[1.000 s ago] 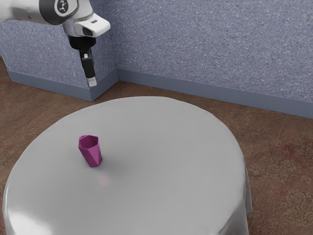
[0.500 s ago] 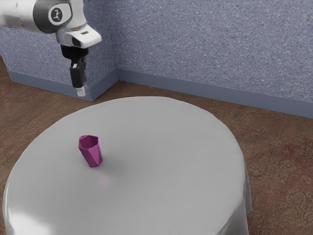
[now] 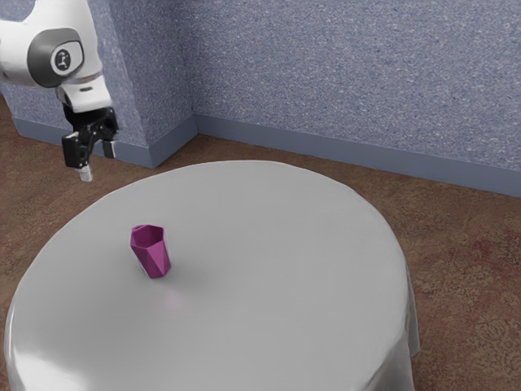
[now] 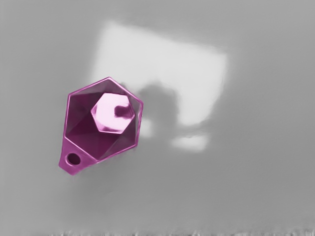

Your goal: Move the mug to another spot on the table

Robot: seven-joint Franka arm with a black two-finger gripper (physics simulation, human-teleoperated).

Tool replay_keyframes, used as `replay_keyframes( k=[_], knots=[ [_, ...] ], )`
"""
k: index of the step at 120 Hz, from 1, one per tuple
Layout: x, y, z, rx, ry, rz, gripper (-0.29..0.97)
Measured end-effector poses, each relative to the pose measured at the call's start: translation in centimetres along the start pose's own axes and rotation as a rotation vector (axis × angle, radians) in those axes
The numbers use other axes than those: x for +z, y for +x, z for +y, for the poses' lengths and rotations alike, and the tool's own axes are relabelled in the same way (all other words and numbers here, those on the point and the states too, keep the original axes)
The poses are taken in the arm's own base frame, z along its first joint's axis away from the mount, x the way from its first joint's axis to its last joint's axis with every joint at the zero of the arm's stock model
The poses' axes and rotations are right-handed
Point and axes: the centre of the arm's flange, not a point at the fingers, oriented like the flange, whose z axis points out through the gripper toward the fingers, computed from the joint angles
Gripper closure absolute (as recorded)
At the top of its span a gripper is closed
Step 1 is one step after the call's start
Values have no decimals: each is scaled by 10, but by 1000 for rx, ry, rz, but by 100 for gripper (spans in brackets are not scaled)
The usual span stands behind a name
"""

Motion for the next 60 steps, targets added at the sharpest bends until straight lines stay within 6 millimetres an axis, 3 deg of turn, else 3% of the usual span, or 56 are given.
replay_keyframes(
  k=[34,43,60],
  knots=[
    [48,-26,-25,186,-4,1,0],
    [60,-15,-29,253,3,-3,0],
    [79,25,-41,399,11,-15,0]
  ],
)
